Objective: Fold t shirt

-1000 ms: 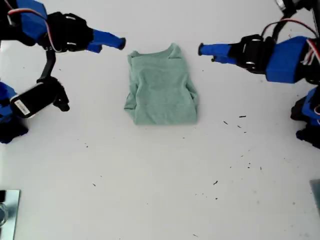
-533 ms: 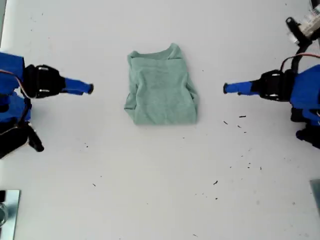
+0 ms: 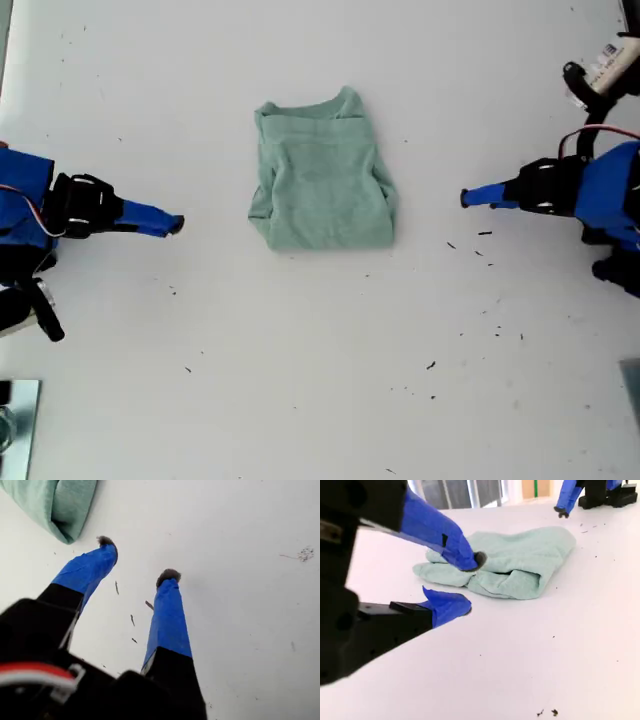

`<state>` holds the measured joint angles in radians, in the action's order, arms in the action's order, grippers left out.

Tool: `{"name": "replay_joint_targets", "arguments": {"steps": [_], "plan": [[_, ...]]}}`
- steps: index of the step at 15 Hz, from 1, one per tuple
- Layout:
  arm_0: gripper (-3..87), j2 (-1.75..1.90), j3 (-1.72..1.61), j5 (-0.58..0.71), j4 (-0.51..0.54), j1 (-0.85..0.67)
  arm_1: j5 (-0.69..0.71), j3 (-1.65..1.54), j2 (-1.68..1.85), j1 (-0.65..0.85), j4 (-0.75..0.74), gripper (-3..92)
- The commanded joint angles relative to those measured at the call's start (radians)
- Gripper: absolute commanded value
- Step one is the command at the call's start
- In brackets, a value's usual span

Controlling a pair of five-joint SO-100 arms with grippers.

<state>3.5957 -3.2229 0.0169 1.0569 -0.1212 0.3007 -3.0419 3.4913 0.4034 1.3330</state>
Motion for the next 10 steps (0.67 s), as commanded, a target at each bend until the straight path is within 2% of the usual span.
{"name": "replay_joint_targets", "arguments": {"steps": [1,2,10], "plan": [[11.5,0.009,-0.006,-0.011,-0.008,0.012,0.397,-0.063,0.006,0.012,0.006,18.9],[11.5,0.009,-0.006,-0.011,-0.008,0.012,0.446,-0.061,0.006,0.011,0.008,17.5],[11.5,0.009,-0.006,-0.011,-0.008,0.012,0.443,-0.061,0.006,0.008,0.008,16.4]]}}
